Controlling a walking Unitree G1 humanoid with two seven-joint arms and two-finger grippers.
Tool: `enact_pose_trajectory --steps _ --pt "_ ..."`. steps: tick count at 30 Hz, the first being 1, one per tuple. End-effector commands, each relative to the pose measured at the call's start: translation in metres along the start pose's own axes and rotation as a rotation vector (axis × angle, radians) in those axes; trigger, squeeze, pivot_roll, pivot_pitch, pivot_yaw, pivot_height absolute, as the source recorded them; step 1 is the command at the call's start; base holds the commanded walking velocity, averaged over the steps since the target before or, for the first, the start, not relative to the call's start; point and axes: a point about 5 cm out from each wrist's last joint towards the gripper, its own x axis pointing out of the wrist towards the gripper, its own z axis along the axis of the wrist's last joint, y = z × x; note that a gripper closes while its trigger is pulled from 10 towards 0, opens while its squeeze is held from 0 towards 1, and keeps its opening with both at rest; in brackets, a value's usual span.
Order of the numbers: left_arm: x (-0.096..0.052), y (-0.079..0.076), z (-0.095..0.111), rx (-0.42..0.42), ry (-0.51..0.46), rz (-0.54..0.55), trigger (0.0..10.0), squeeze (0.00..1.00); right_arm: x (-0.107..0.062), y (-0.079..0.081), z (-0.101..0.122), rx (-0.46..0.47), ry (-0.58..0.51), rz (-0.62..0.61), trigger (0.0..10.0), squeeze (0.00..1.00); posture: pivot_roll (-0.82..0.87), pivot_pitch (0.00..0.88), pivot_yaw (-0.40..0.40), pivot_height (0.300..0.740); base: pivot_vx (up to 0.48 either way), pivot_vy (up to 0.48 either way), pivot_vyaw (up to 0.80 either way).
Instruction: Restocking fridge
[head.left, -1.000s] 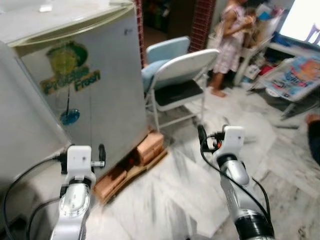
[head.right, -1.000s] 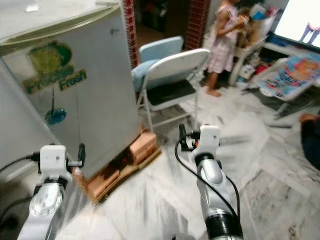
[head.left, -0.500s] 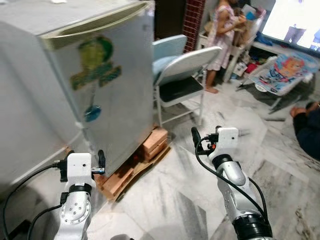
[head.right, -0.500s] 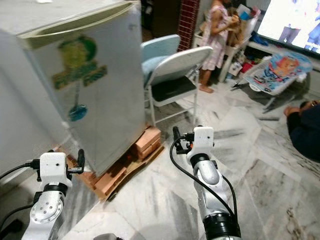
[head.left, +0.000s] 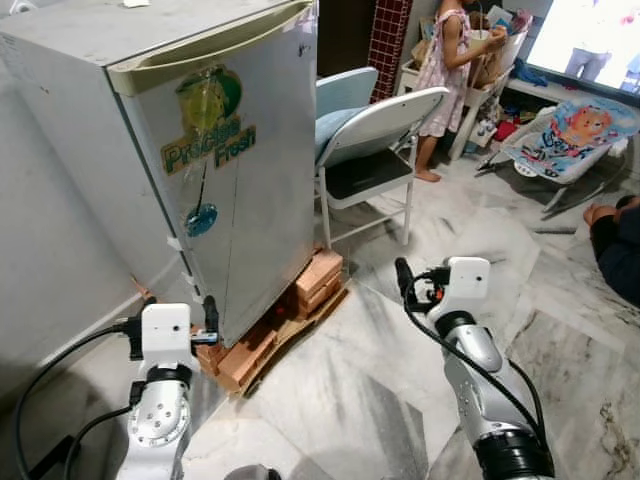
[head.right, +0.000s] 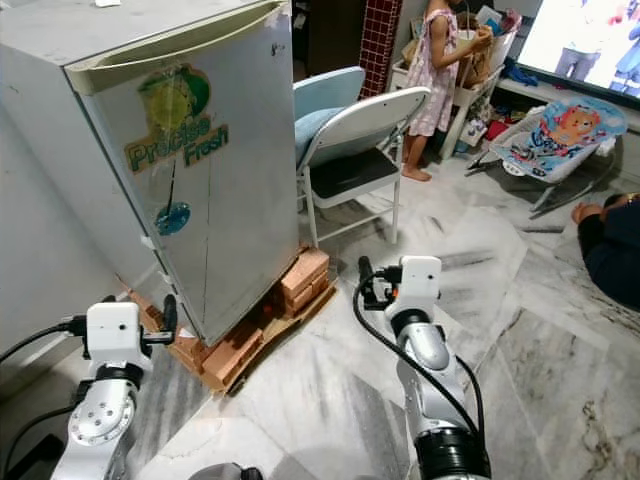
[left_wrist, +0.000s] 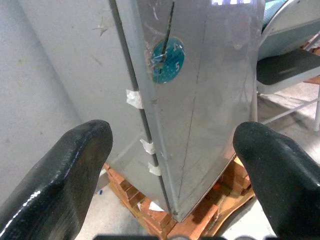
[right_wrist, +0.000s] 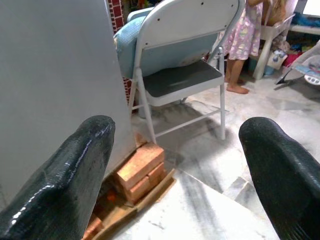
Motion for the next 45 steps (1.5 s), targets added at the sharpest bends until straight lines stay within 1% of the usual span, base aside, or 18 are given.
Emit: enact_pose_trajectory --steps 1,6,11,15,20,29,32,34,37,40,42,45 --pt "0.001 0.003 -0.003 0.015 0.019 0.006 10.0 0.0 0.002 0.006 0.006 -0.004 -0.03 0.021 10.0 0.0 -0.02 0.026 0.009 0.74 0.0 0.48 0.0" --pt "0.001 0.002 -0.003 0.013 0.018 0.003 10.0 0.0 0.004 0.007 0.009 0.015 -0.037 0.027 10.0 0.0 -0.02 0.024 0.009 0.74 0.0 0.48 0.0" --pt "0.0 0.003 -0.005 0.012 0.021 -0.006 10.0 0.0 0.006 0.007 0.009 0.013 -0.024 0.027 10.0 0.0 -0.02 0.025 0.008 0.74 0.0 0.48 0.0" --pt "-0.001 0.002 -0.006 0.005 0.031 -0.014 10.0 0.0 0.006 0.005 0.008 0.008 -0.02 0.018 10.0 0.0 -0.02 0.025 0.011 0.74 0.0 0.48 -0.8" --pt "0.001 -0.002 -0.004 0.007 0.019 -0.044 10.0 0.0 0.005 0.005 0.008 0.007 -0.021 0.015 10.0 0.0 -0.02 0.026 0.013 0.74 0.0 0.478 -0.8" --pt "-0.001 -0.005 -0.006 0.003 0.028 -0.06 10.0 0.0 0.005 0.003 0.008 -0.009 -0.021 0.007 10.0 0.0 -0.02 0.037 0.012 0.74 0.0 0.475 -0.65" --pt "-0.001 -0.007 -0.004 -0.001 0.013 -0.07 10.0 0.0 0.005 0.001 0.009 -0.009 -0.024 0.004 10.0 0.0 -0.02 0.037 0.012 0.74 0.0 0.466 -0.43" --pt "-0.001 -0.008 -0.004 0.004 0.01 -0.068 10.0 0.0 0.005 0.001 0.009 -0.012 -0.026 0.001 10.0 0.0 -0.03 0.038 0.012 0.74 0.0 0.24 0.0" --pt "-0.001 -0.008 -0.001 0.024 -0.024 -0.063 10.0 0.0 0.005 0.001 0.009 -0.018 -0.026 0.0 10.0 0.0 -0.03 0.039 0.011 0.74 0.0 0.0 0.0" --pt "-0.001 -0.01 0.0 0.016 -0.022 -0.066 10.0 0.0 0.005 0.0 0.008 -0.023 -0.024 -0.002 10.0 0.0 -0.03 0.039 0.01 0.74 0.0 0.0 0.0" --pt "-0.002 -0.013 -0.001 0.0 -0.016 -0.1 10.0 0.0 0.004 -0.001 0.008 -0.025 -0.023 -0.008 10.0 0.0 -0.03 0.036 0.001 0.74 0.0 0.0 0.0" --pt "-0.004 -0.013 -0.001 -0.013 -0.017 -0.111 10.0 0.0 0.003 -0.004 0.008 -0.026 -0.022 -0.017 10.0 0.0 -0.03 0.039 -0.003 0.74 0.0 0.0 0.0"
